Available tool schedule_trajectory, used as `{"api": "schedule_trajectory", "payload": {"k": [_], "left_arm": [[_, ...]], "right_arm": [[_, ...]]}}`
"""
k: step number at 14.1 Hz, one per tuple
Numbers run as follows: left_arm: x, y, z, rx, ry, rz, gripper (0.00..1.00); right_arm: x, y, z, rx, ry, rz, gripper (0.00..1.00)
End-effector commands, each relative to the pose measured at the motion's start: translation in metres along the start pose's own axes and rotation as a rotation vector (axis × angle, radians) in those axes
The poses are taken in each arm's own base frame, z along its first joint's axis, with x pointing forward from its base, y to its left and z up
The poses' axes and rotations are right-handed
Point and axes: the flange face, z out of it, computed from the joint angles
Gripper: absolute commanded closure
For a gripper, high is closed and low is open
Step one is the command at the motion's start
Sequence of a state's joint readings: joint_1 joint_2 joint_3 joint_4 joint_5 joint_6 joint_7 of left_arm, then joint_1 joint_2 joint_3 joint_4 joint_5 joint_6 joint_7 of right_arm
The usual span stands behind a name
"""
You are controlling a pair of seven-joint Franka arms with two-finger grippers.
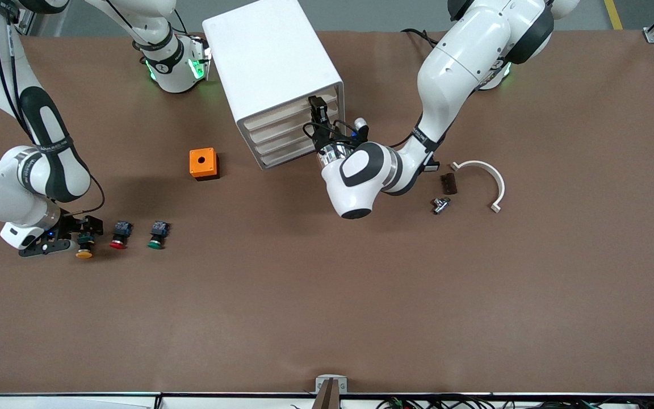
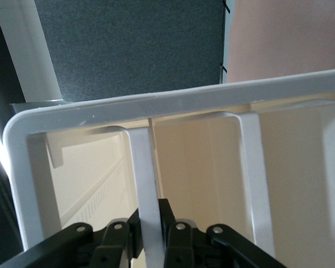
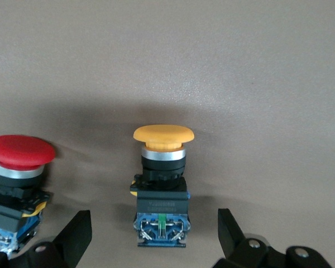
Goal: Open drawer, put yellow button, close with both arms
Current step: 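Grasp the yellow button with the right gripper while the left gripper holds the drawer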
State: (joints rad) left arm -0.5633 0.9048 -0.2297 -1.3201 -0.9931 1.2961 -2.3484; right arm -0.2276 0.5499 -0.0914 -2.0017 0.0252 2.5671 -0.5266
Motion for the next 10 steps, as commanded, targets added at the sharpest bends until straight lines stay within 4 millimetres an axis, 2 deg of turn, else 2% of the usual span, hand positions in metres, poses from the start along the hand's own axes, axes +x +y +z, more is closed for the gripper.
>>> {"api": "schedule_trajectory", "payload": {"k": [1, 4, 5, 8, 10], "left_arm": [[0.004, 0.004, -0.012, 0.002, -0.024, 0.014, 0.9], [0.011, 0.006, -0.025, -0.005, -0.042, 0.011, 0.9], [0.012, 0.006, -0.03, -0.006, -0.05, 0.011, 0.9], [0.022, 0.007, -0.053, -0.01, -0.09, 0.009, 0.88], [0.032, 0.007, -0.075, -0.017, -0.131, 0.011, 0.88]], "right_arm": [[0.003, -0.003, 0.002, 0.011, 0.014, -0.017, 0.0], [0.005, -0.007, 0.001, 0.013, 0.017, -0.025, 0.08], [0.006, -0.008, 0.002, 0.013, 0.016, -0.035, 0.18], [0.006, -0.004, -0.001, 0.009, 0.021, -0.115, 0.61], [0.007, -0.002, -0.003, 0.009, 0.025, -0.102, 0.96]]}}
